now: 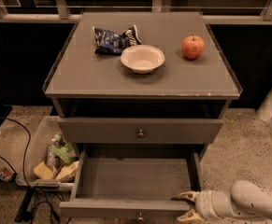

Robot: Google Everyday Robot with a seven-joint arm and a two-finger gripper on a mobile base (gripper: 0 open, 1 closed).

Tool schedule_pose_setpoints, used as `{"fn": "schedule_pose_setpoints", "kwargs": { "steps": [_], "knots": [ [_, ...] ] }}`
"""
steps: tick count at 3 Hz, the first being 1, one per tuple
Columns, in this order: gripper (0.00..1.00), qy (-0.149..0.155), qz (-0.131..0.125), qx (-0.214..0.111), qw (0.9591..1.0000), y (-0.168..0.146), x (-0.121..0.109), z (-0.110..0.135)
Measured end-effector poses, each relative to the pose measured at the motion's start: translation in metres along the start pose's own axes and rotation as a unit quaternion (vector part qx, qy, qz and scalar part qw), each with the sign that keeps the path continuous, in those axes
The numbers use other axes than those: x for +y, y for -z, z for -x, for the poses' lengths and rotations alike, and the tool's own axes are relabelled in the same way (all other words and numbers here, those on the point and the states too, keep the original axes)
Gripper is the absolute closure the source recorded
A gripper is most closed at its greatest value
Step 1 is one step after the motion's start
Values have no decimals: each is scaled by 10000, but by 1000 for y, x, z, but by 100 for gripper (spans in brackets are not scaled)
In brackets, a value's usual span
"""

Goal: Open middle drawer

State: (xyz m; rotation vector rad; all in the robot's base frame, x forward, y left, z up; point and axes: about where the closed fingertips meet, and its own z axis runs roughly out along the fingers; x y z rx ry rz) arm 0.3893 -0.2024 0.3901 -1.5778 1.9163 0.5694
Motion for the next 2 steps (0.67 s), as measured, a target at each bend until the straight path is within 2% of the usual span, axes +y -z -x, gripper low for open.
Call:
{"fn": "schedule_pose_setpoints", "kwargs": {
  "steps": [1,2],
  "knots": [
    [0,0,1,0,10000,0,0,0],
    [0,0,1,0,10000,0,0,0]
  ]
}}
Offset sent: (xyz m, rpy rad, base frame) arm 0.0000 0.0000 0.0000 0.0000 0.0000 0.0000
